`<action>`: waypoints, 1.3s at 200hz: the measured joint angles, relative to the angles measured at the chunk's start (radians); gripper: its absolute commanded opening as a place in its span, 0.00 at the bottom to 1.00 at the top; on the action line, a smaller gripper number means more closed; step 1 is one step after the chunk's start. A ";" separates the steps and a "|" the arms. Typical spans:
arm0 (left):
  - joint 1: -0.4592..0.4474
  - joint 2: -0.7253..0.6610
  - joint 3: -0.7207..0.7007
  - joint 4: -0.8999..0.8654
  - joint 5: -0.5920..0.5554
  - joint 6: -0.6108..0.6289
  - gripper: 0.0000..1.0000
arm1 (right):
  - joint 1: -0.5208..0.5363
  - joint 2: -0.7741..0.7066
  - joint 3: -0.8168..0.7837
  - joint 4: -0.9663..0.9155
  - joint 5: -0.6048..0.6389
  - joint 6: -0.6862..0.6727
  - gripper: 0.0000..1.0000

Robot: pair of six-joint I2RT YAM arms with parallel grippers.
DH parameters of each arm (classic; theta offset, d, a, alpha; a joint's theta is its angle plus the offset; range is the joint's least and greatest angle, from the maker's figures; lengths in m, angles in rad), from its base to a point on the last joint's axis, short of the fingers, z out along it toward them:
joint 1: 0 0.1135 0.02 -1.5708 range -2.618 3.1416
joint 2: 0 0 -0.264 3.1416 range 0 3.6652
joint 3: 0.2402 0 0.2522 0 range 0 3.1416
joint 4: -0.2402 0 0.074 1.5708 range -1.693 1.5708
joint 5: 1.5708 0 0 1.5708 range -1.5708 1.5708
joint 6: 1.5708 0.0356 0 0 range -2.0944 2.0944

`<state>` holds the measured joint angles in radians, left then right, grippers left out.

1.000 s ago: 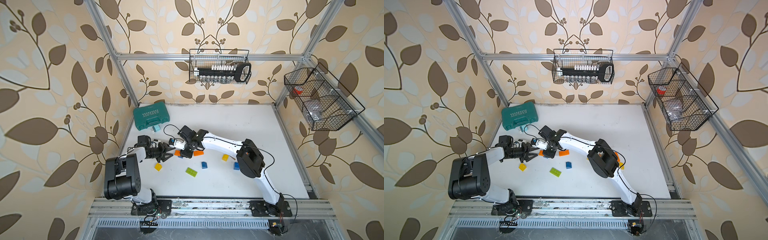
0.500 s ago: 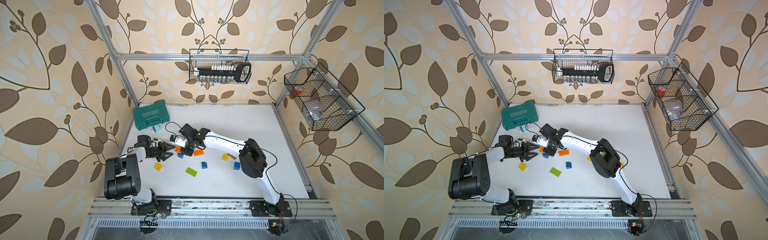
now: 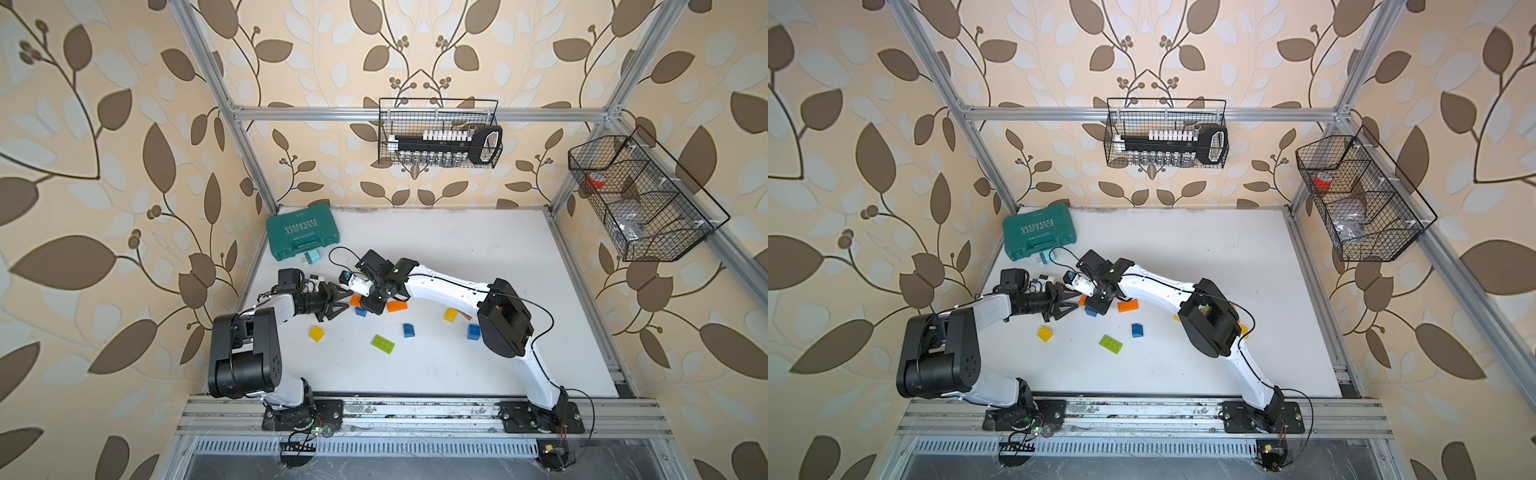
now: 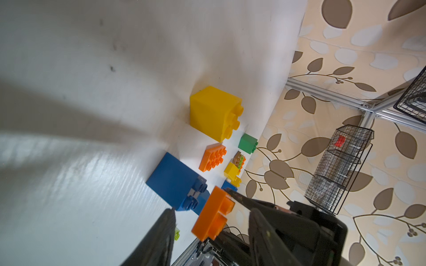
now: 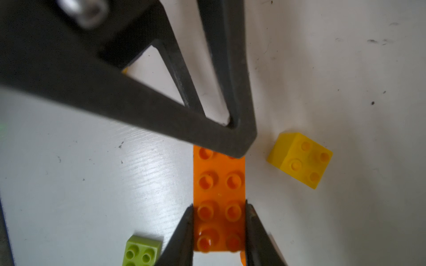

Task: Assemble a fork with lego
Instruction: Assemble the lego brick with the lego brick.

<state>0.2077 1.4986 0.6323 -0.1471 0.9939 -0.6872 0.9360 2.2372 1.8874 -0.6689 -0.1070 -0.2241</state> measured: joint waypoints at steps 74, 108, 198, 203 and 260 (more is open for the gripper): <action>-0.013 0.016 -0.019 0.030 -0.002 -0.021 0.49 | 0.004 0.027 0.000 -0.006 -0.001 0.013 0.26; -0.025 0.025 -0.026 0.049 -0.002 -0.029 0.46 | 0.004 0.028 0.002 -0.003 -0.001 0.019 0.25; -0.032 0.048 -0.031 0.058 -0.008 -0.033 0.38 | 0.006 0.044 0.018 -0.002 0.015 0.021 0.27; -0.032 0.050 -0.032 0.058 -0.008 -0.034 0.37 | 0.007 0.044 0.018 -0.001 0.016 0.019 0.27; -0.051 0.053 -0.033 0.053 -0.024 -0.033 0.25 | 0.018 0.044 0.018 -0.002 0.029 -0.005 0.27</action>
<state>0.1562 1.5517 0.5991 -0.0937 0.9699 -0.7200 0.9543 2.2810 1.9057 -0.6704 -0.0776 -0.2291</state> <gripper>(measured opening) 0.287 0.308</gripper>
